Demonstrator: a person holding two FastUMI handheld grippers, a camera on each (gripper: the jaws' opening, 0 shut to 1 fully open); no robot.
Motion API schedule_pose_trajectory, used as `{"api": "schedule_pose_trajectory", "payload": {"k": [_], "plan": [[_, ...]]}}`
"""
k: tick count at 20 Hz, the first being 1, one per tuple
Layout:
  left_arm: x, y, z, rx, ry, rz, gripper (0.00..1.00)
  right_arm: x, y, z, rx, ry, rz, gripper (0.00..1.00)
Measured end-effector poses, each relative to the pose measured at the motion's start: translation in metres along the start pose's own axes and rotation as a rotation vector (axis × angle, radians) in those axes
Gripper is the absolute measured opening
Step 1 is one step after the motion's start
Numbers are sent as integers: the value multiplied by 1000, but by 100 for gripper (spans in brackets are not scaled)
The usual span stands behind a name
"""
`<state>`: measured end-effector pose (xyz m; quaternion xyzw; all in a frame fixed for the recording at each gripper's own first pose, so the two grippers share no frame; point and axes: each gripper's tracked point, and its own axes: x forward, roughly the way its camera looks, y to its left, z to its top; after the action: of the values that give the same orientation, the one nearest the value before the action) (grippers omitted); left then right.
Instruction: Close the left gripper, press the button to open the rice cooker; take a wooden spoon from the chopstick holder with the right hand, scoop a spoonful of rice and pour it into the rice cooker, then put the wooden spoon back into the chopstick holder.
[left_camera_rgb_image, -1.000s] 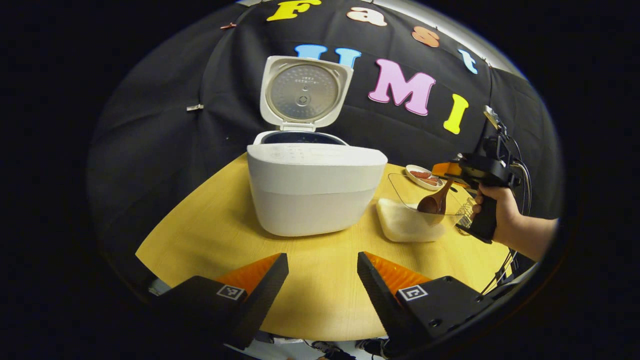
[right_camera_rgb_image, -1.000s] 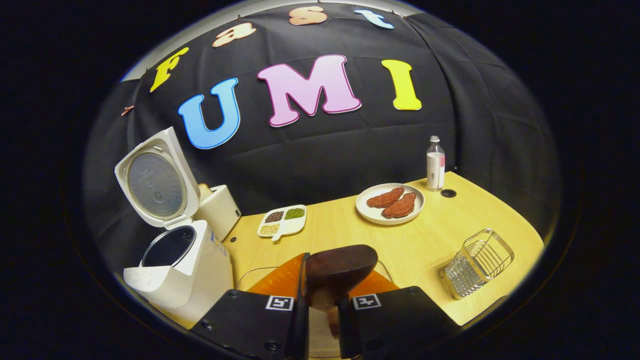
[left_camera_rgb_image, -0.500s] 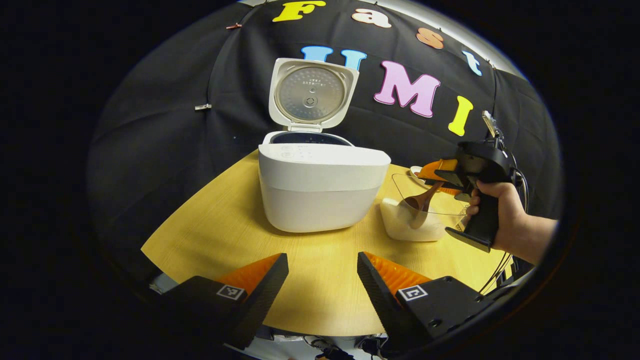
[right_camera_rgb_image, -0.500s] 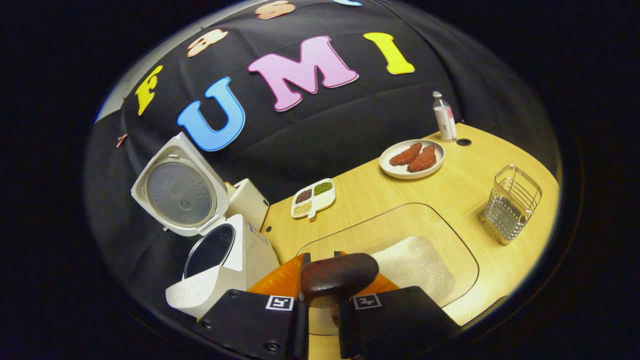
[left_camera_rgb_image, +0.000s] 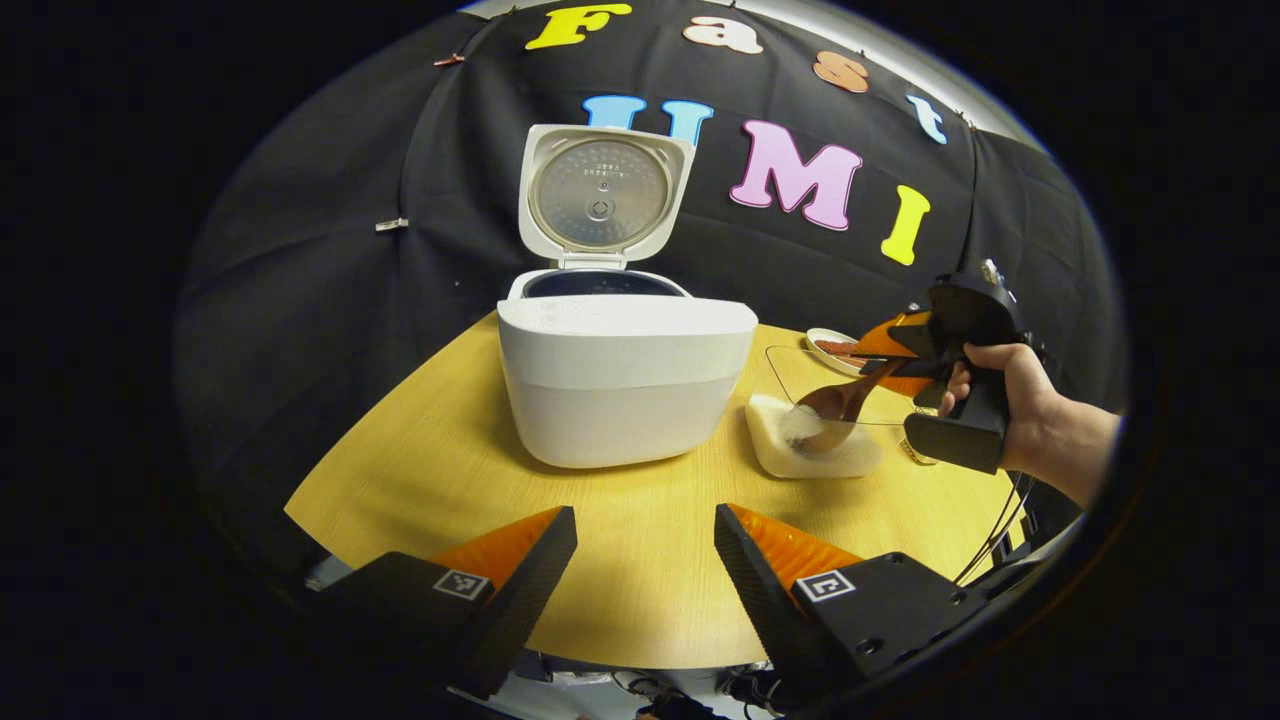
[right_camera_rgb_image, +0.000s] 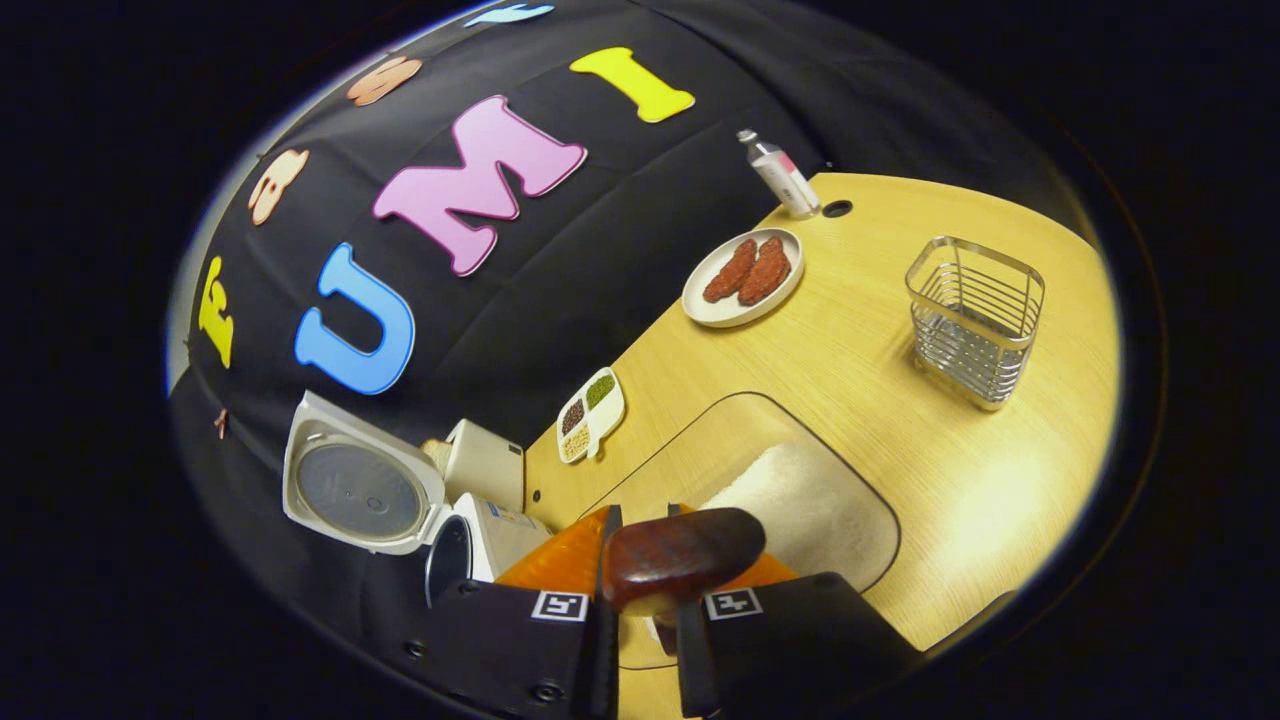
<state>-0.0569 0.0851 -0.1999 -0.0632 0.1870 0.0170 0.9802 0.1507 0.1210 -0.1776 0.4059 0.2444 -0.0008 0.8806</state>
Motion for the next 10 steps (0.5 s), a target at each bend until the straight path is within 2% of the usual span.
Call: {"api": "schedule_pose_trajectory", "payload": {"k": [2, 5, 10], "plan": [[4, -2, 7, -2, -11, -8, 98, -9, -3, 11, 48, -12, -4, 28], [6, -8, 14, -2, -24, -19, 96, -16, -2, 31, 82, -37, -4, 28], [2, -20, 19, 8, -37, -42, 96, -27, 19, 61, 147, -64, 29, 28]]}}
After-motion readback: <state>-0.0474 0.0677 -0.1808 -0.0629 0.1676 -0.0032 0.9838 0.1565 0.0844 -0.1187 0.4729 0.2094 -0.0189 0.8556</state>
